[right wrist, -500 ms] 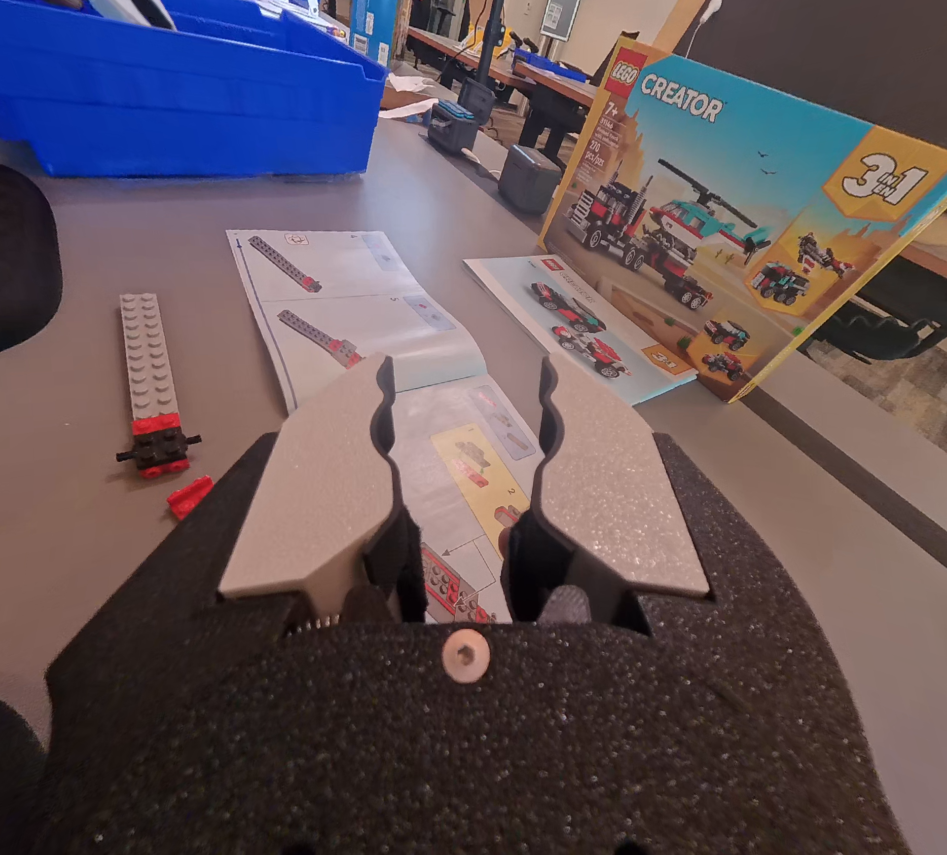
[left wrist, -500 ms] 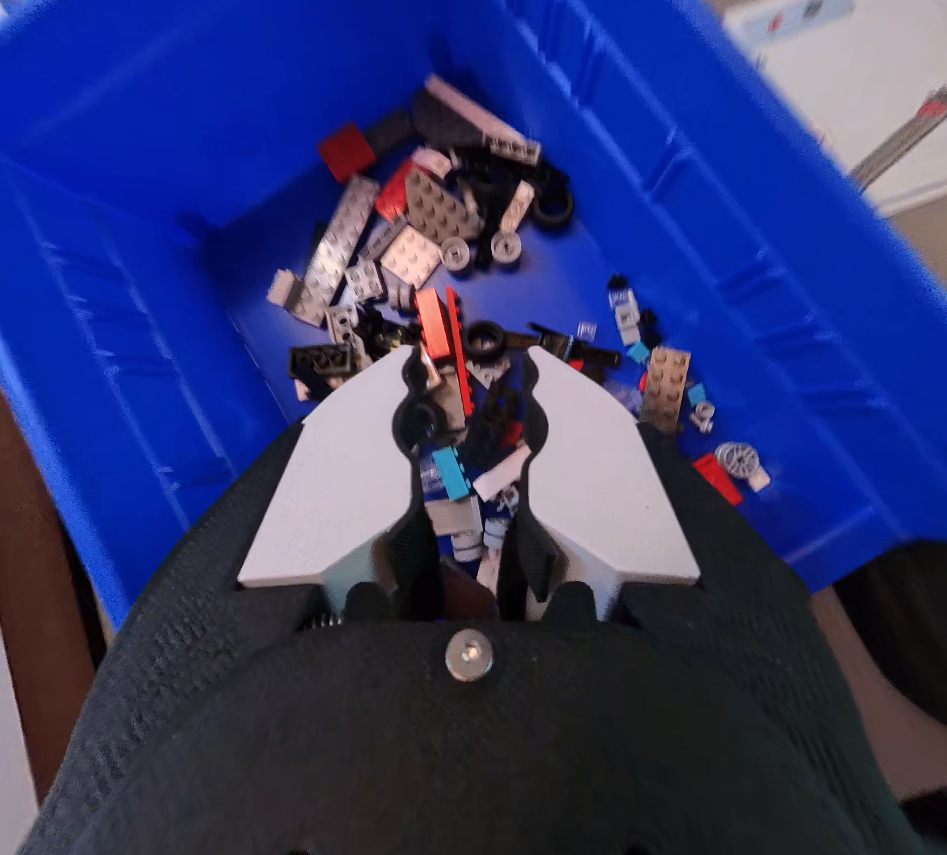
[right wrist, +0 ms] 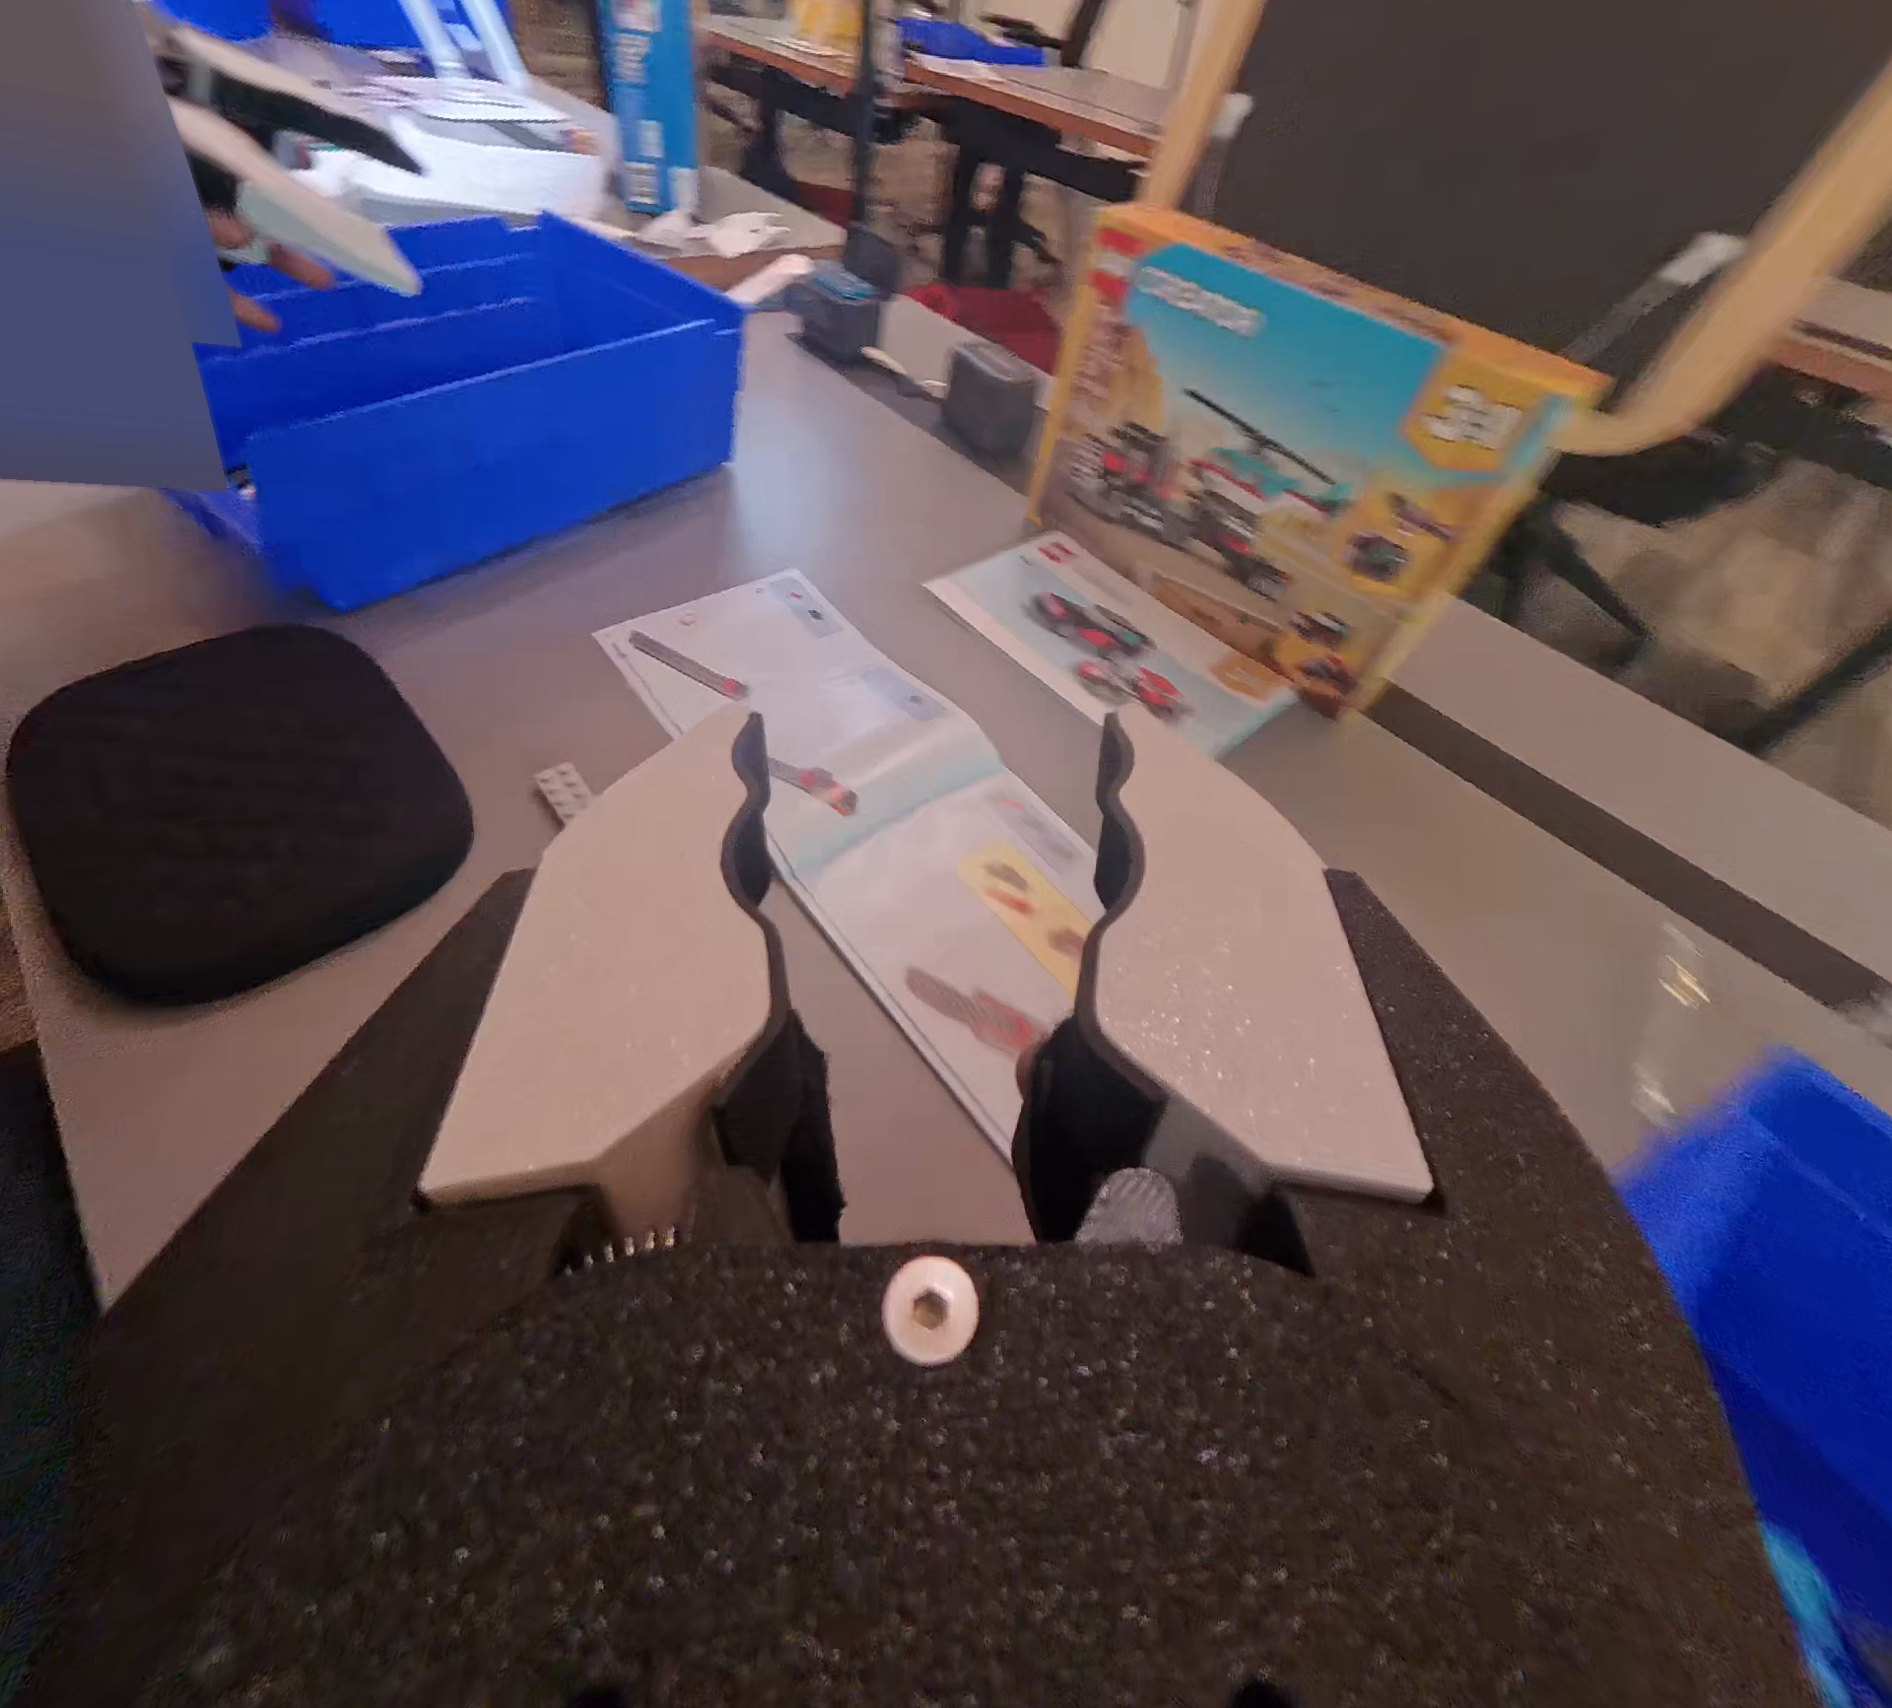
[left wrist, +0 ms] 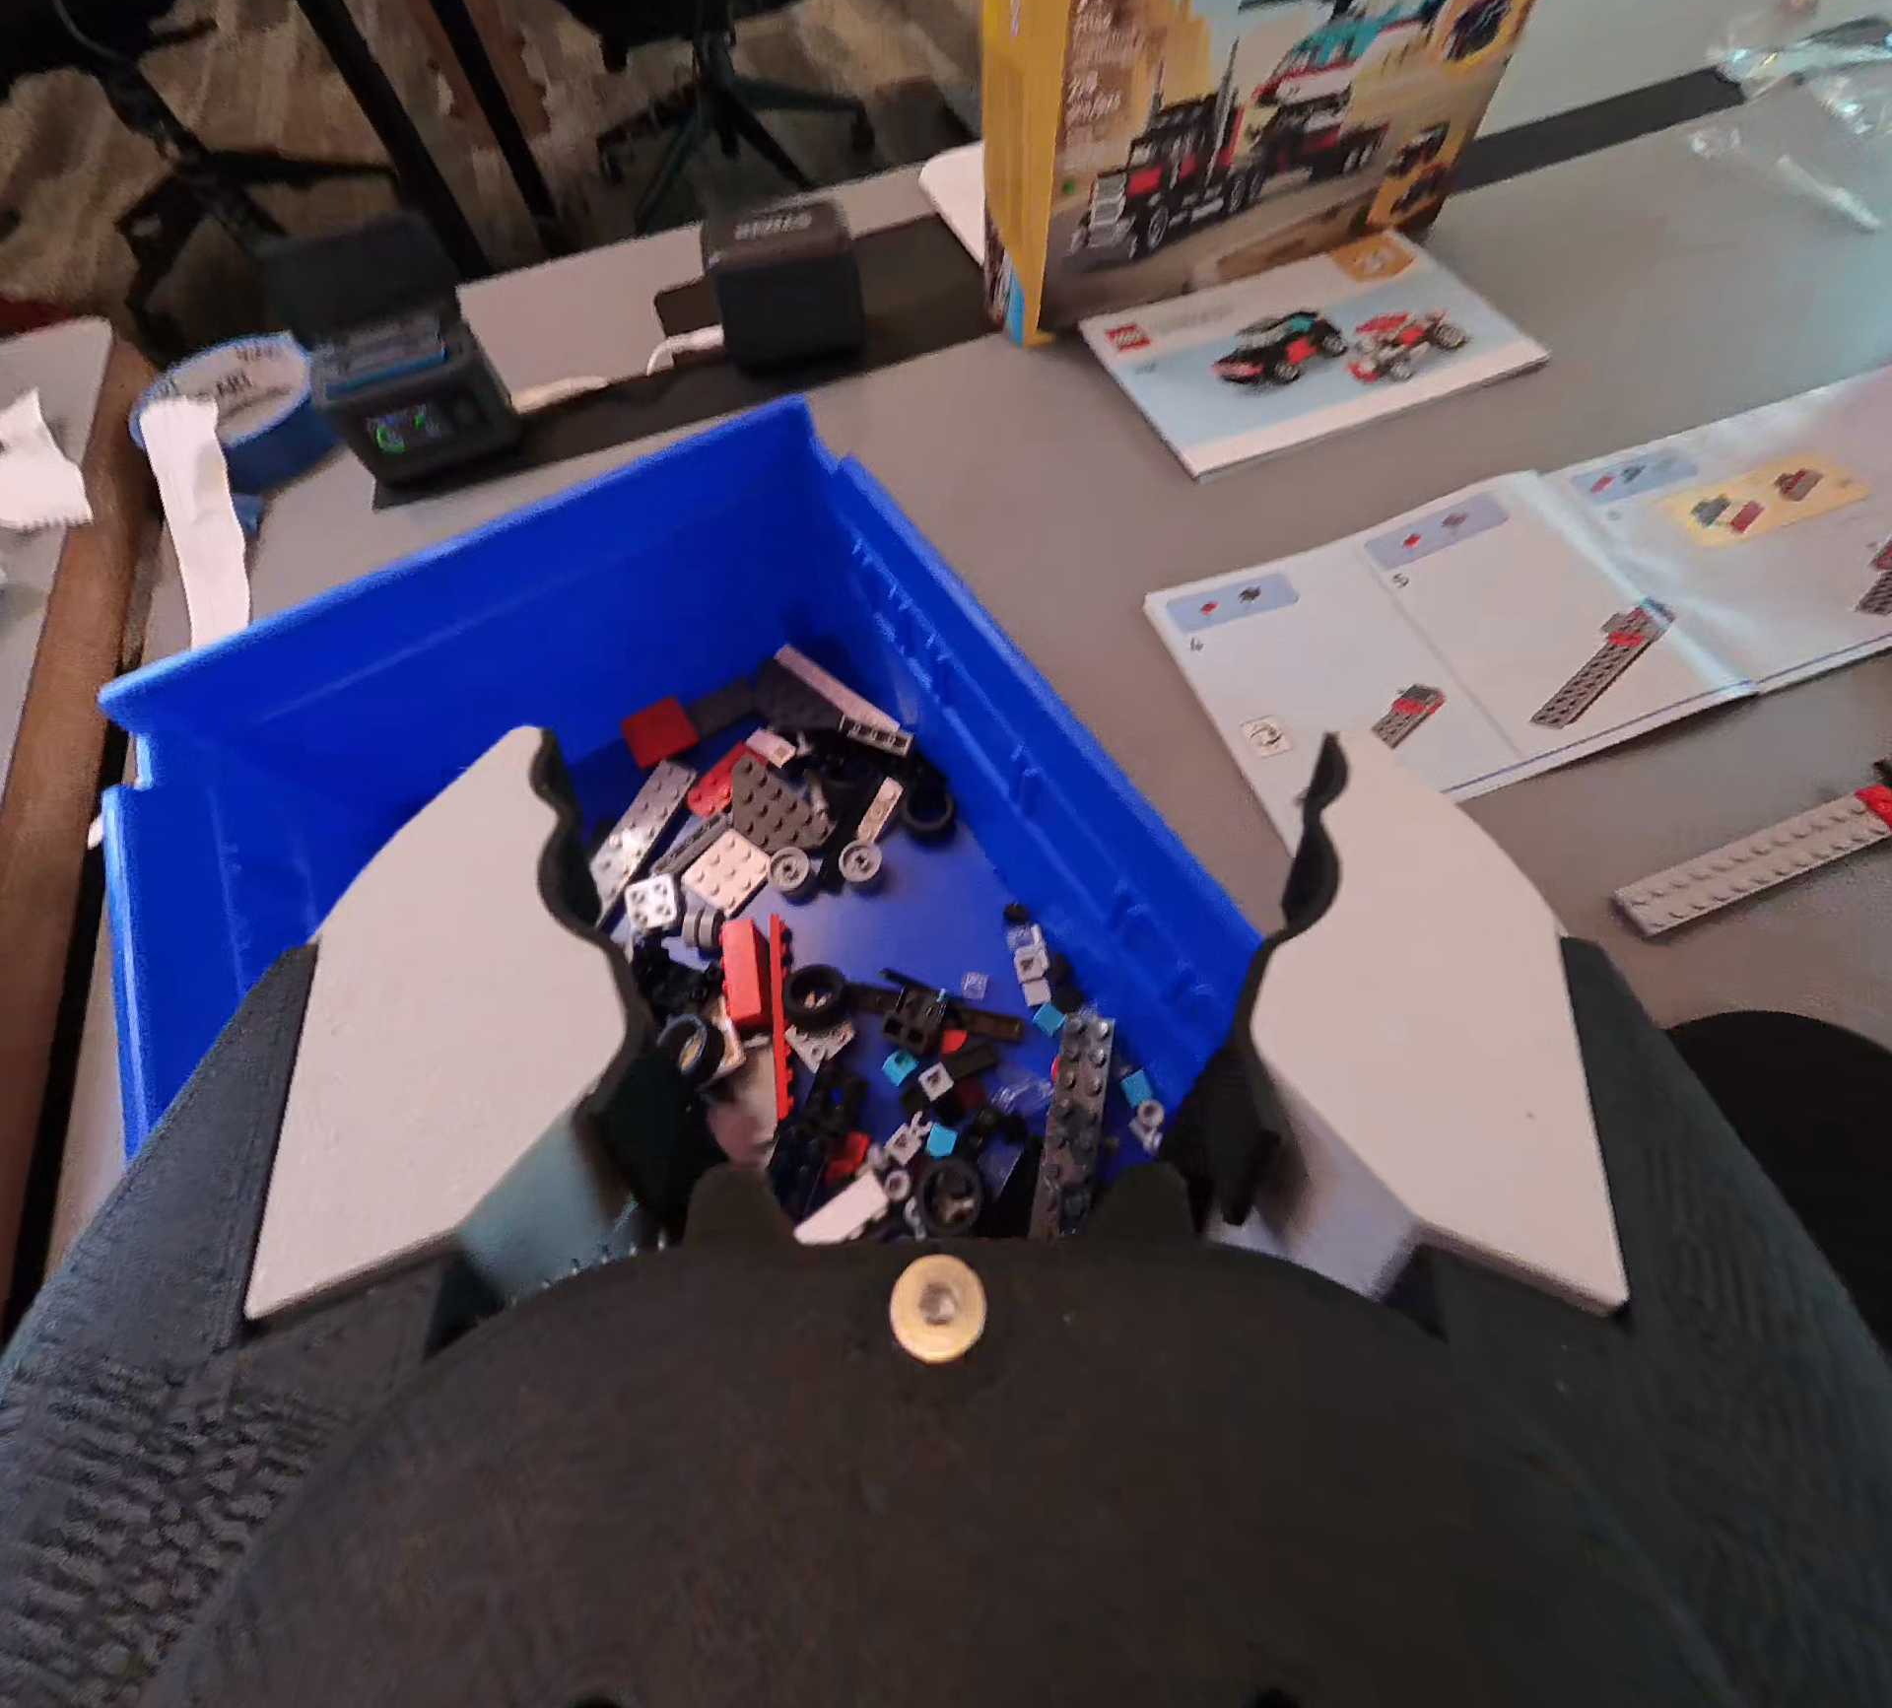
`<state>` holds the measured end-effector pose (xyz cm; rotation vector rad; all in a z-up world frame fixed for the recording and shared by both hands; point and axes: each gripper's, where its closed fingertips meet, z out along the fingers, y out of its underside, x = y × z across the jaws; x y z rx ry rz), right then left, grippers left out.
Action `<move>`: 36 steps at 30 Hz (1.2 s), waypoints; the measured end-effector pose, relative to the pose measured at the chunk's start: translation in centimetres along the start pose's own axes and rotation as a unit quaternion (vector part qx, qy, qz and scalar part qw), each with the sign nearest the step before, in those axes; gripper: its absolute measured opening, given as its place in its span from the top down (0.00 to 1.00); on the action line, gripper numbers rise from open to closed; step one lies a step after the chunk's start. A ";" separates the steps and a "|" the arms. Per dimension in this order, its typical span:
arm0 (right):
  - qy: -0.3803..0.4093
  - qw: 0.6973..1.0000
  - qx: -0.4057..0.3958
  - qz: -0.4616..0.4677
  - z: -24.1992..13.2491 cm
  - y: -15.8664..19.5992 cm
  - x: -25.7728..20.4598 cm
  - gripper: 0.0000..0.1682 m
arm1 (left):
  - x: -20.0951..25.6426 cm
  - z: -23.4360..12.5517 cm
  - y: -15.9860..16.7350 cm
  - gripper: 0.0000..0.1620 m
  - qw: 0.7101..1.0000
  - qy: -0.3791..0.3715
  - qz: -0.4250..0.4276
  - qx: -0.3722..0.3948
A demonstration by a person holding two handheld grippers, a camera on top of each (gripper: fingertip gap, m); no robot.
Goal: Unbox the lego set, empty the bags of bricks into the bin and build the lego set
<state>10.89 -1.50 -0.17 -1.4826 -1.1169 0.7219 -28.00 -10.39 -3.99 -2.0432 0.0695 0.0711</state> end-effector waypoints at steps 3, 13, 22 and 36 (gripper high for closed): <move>0.113 0.992 -0.045 0.031 -7.4 1.0 5.1 0.59 | 1.5 -0.2 -0.9 0.17 0.999 0.000 0.035 0.005; 0.398 0.869 -0.143 0.256 -27.7 18.8 15.9 0.54 | 6.8 -2.6 -4.6 0.16 0.995 -0.016 0.048 0.092; 0.358 0.883 -0.205 0.224 -26.5 23.4 16.6 0.95 | 10.8 -1.8 -3.6 0.19 0.997 -0.030 0.067 0.037; 0.354 0.898 -0.256 0.050 -27.8 22.7 15.5 0.94 | 15.7 2.8 -5.4 0.19 0.992 0.001 0.124 -0.014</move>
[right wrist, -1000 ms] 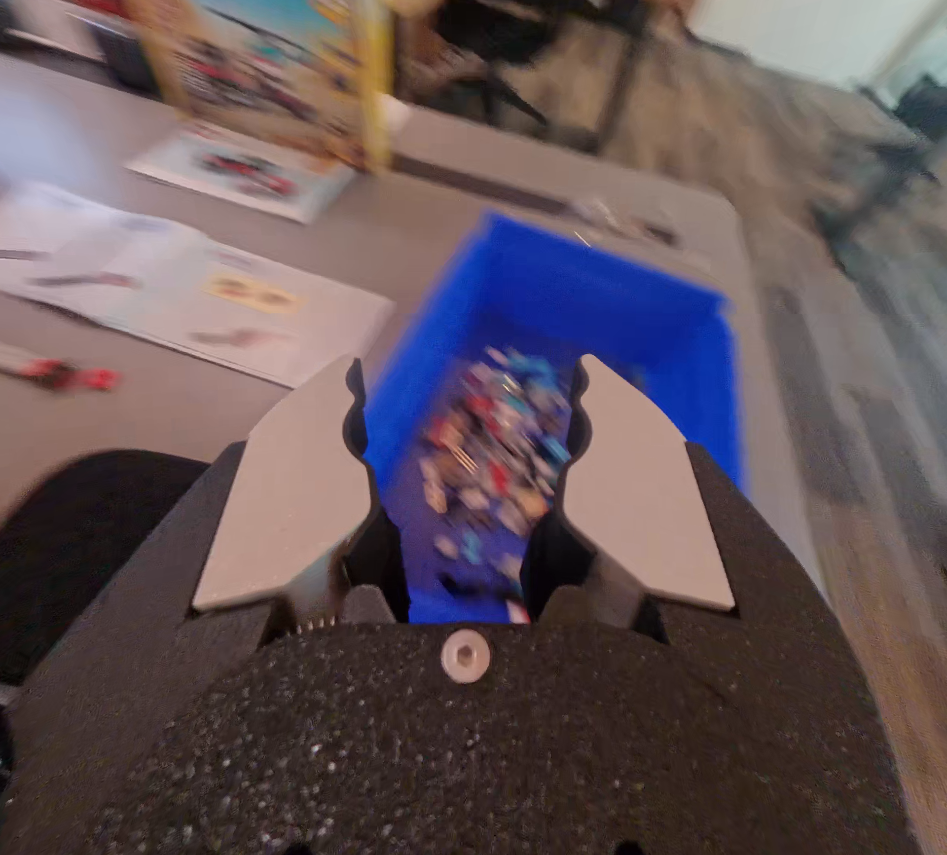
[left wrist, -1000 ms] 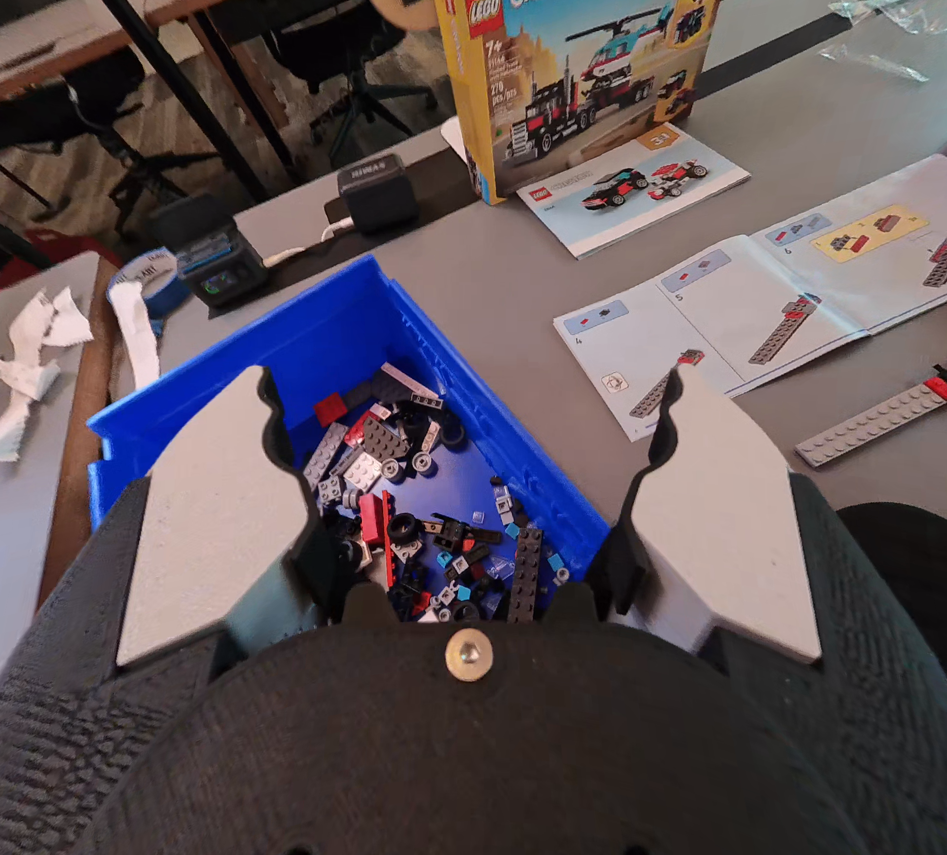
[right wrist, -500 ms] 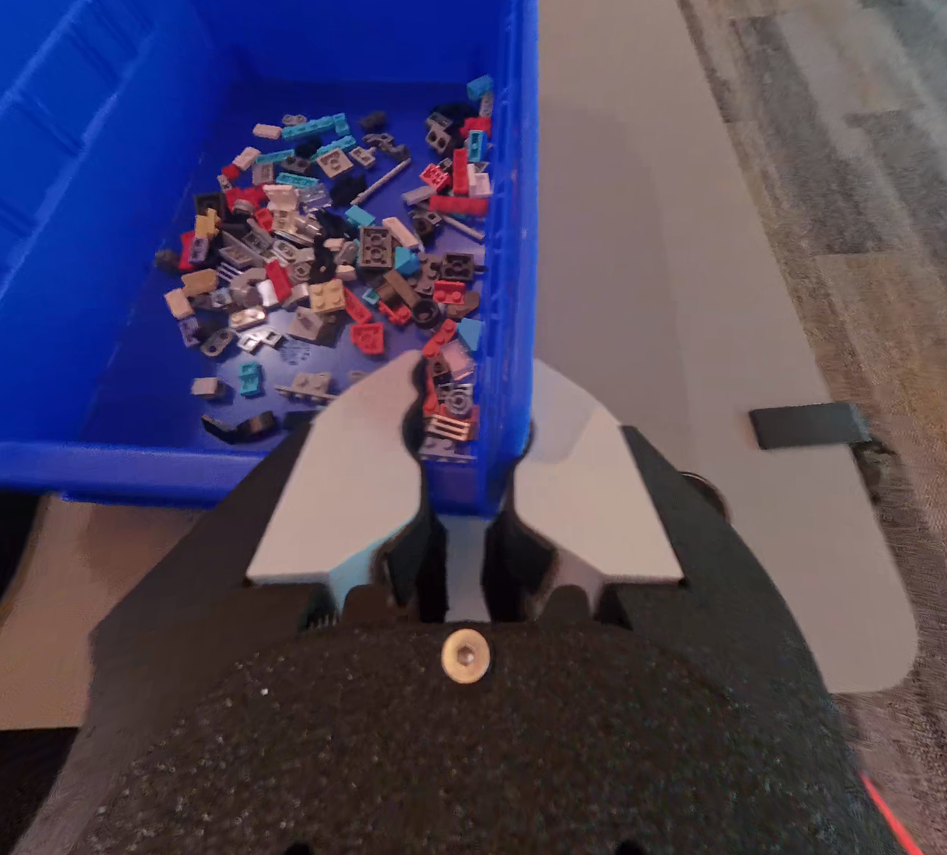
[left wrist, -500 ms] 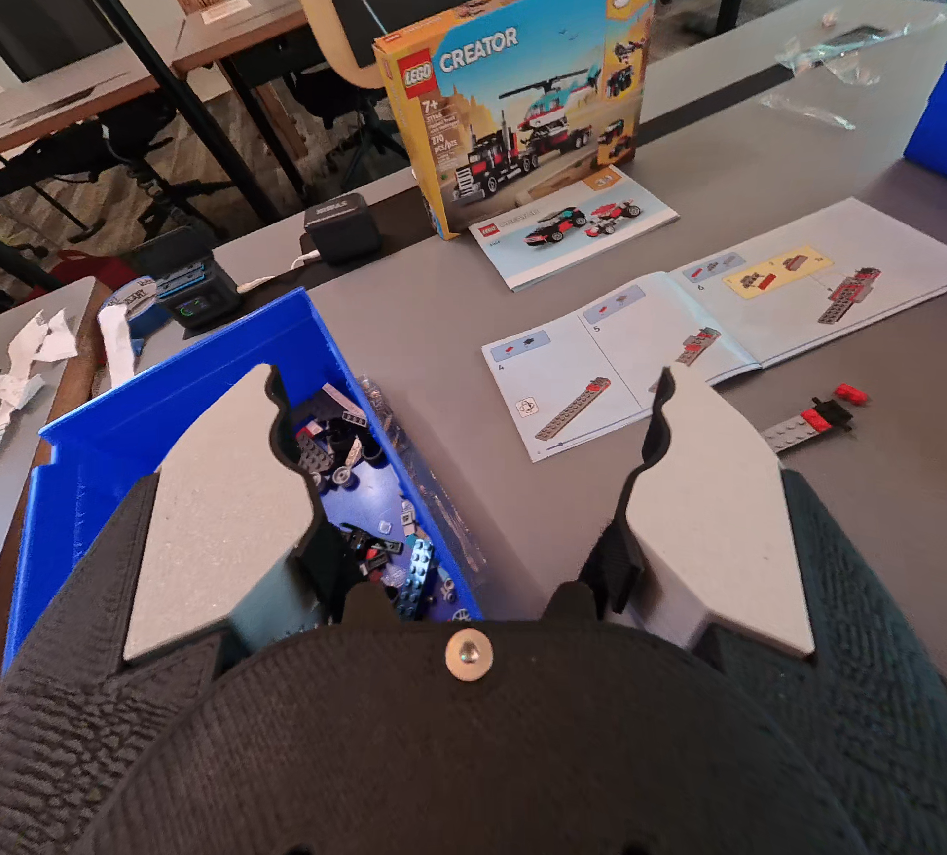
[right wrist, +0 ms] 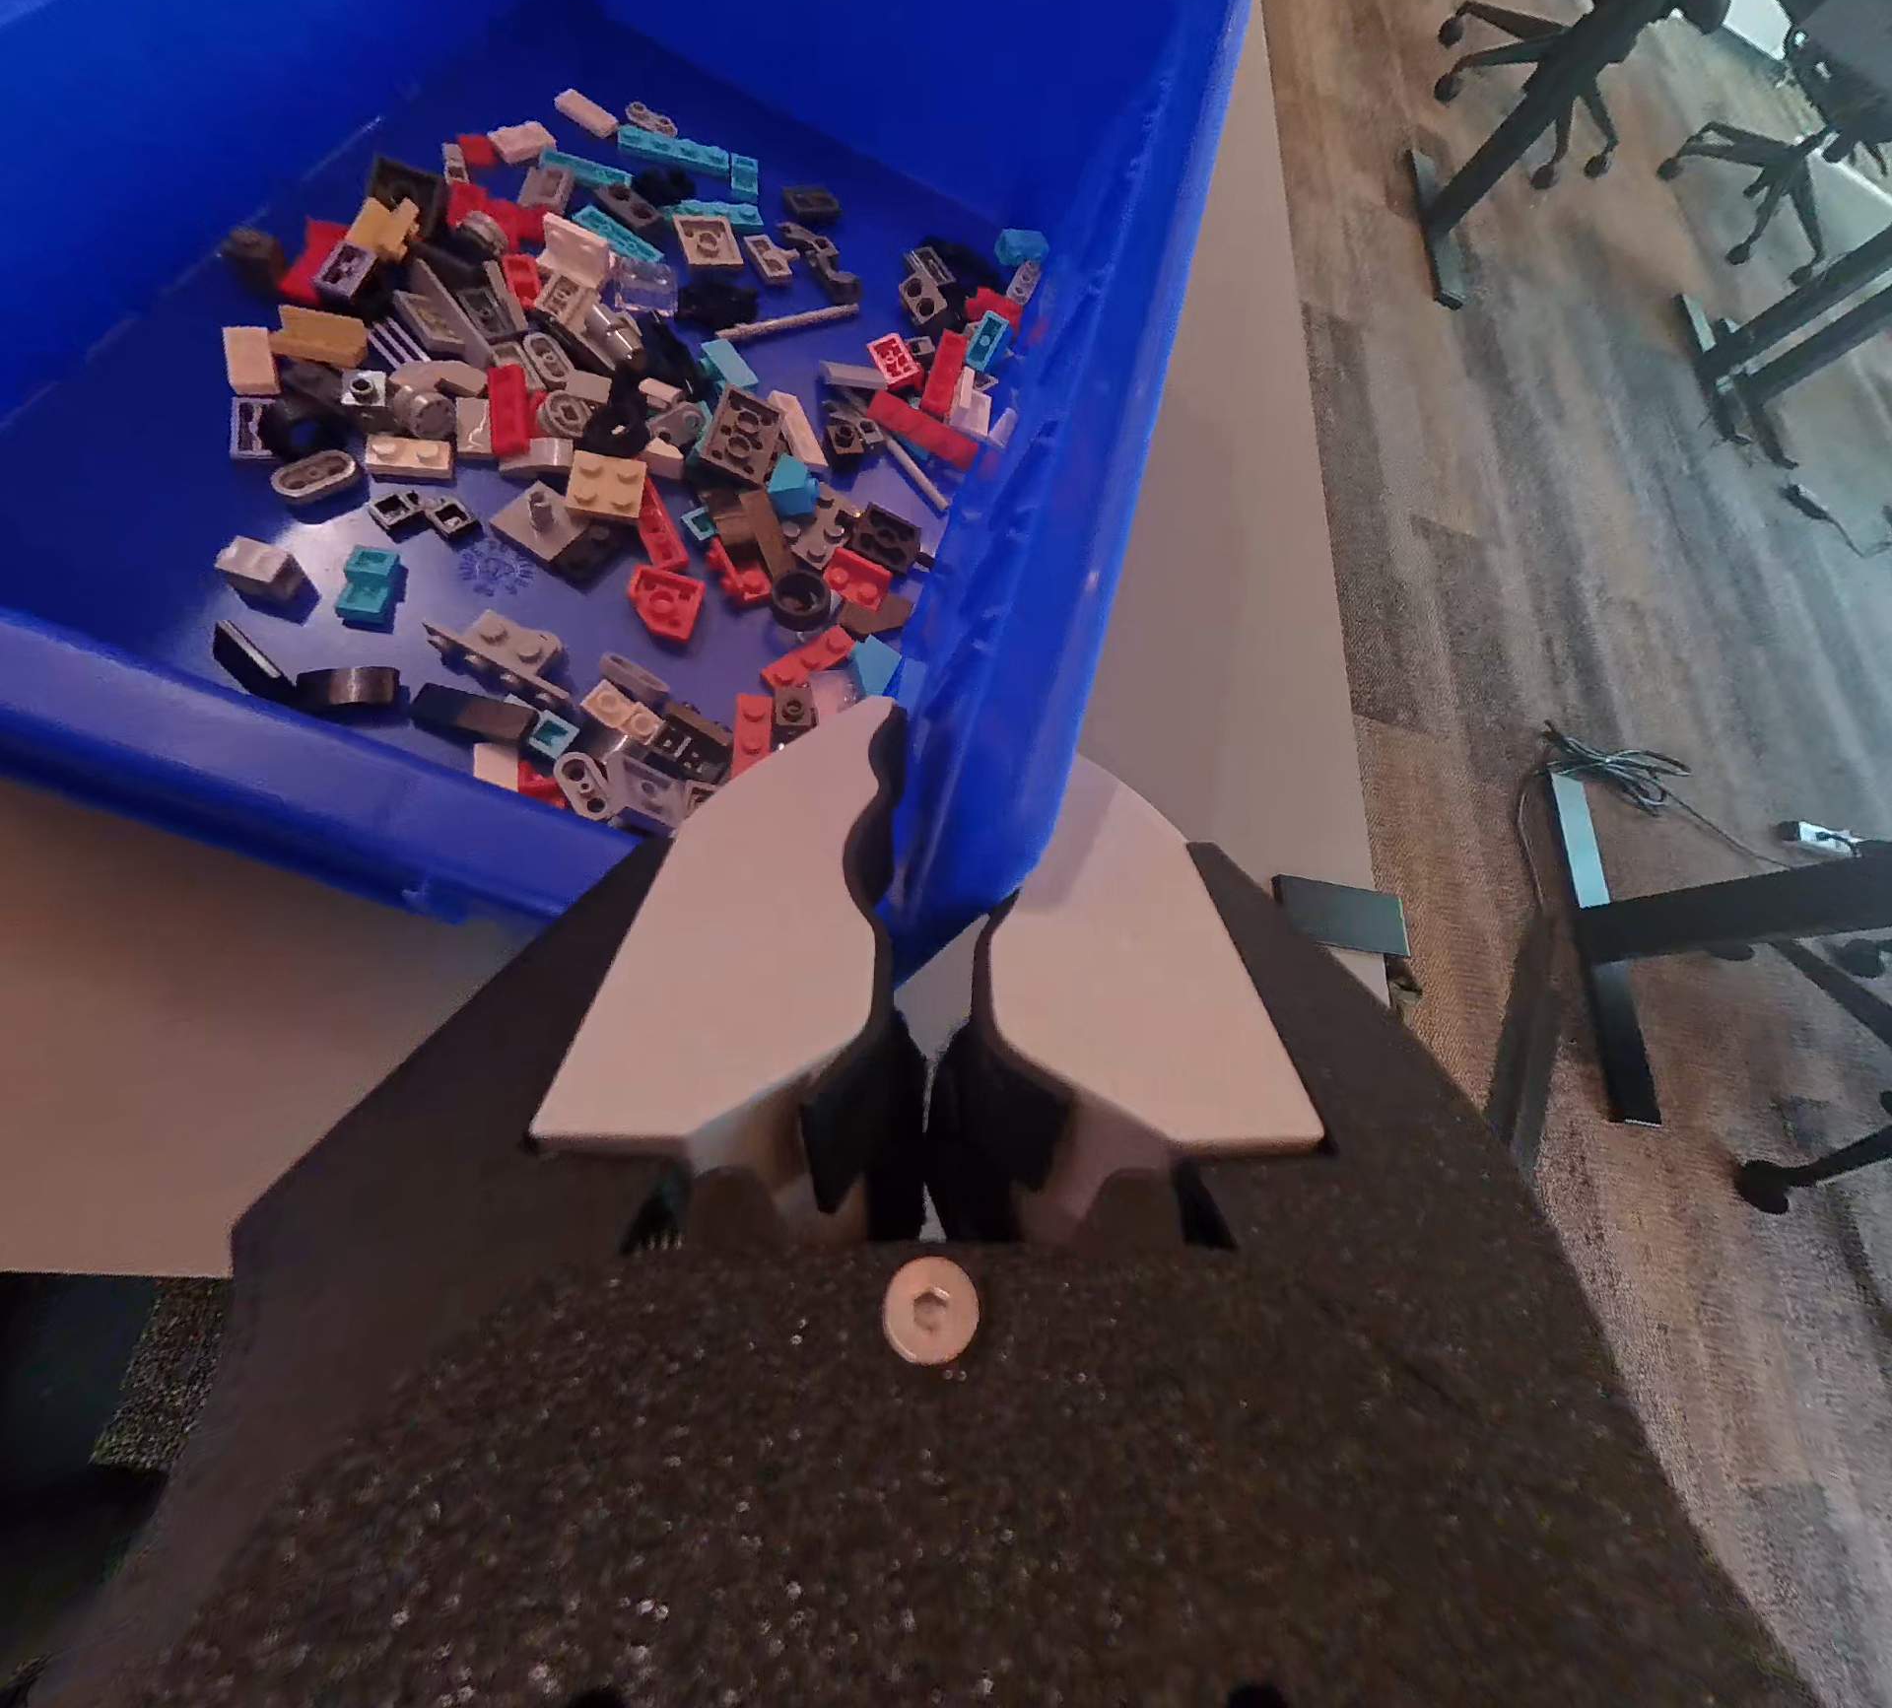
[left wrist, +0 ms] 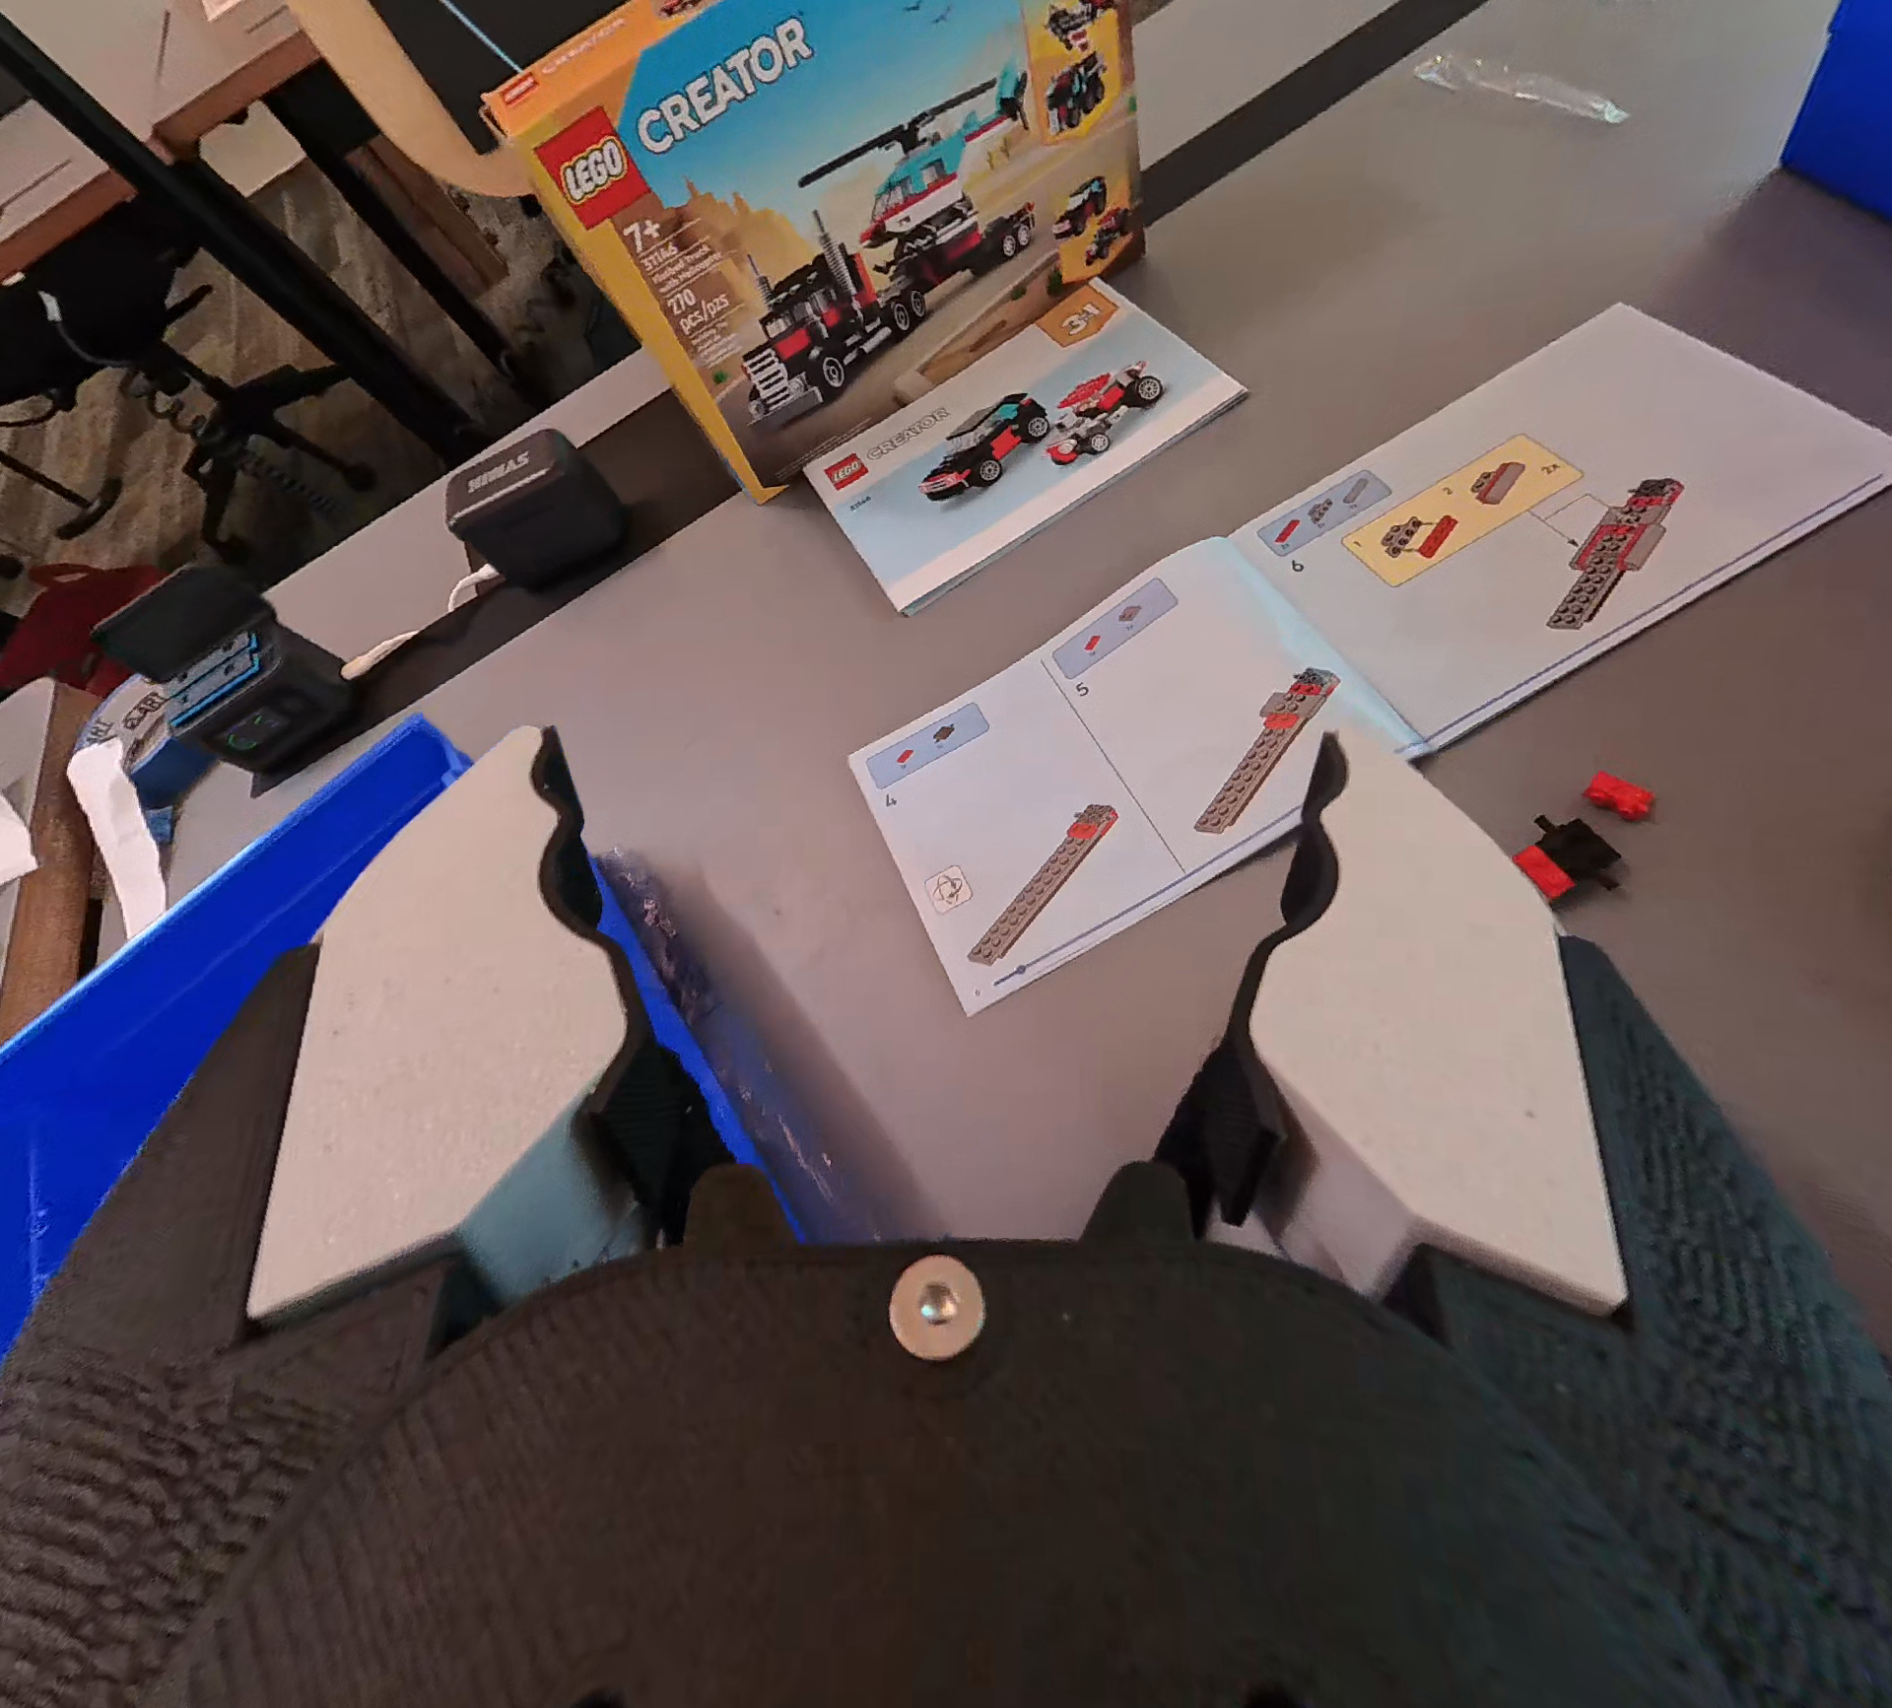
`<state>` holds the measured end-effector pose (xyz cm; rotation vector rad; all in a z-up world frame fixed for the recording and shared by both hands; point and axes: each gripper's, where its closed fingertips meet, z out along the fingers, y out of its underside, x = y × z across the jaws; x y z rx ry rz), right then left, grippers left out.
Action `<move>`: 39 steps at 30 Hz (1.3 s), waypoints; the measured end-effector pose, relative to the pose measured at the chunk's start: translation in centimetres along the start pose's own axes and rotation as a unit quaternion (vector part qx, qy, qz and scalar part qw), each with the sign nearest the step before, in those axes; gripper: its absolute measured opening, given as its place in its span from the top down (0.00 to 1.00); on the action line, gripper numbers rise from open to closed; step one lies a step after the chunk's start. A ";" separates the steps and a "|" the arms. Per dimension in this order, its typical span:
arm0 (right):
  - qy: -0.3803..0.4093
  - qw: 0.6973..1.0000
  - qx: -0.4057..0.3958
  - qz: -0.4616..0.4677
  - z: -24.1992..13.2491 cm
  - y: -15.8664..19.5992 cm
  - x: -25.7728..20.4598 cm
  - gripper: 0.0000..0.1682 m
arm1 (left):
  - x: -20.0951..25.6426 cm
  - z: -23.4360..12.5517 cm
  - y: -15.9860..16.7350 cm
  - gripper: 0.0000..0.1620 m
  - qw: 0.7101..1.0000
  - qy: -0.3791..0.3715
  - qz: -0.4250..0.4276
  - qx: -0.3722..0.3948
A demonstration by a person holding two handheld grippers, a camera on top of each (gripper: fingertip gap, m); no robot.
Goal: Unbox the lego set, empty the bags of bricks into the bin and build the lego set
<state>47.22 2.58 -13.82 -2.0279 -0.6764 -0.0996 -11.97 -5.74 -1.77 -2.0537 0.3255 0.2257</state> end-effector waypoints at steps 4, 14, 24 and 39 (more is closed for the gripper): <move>-0.004 1.000 0.003 0.011 0.1 0.1 0.0 0.94 | 0.8 0.8 -0.7 0.19 1.000 0.012 0.005 0.001; -0.025 0.991 0.120 0.048 -3.9 -4.6 0.9 0.75 | 1.5 2.0 0.1 0.19 1.000 0.024 0.006 -0.013; -0.132 0.988 0.081 0.016 -4.3 -6.7 -2.9 0.74 | 1.6 2.8 1.1 0.20 0.999 0.034 -0.008 -0.015; -0.199 0.980 -0.025 -0.018 -2.8 -5.9 -6.2 0.72 | 0.6 4.0 2.4 0.20 0.999 0.034 -0.012 -0.028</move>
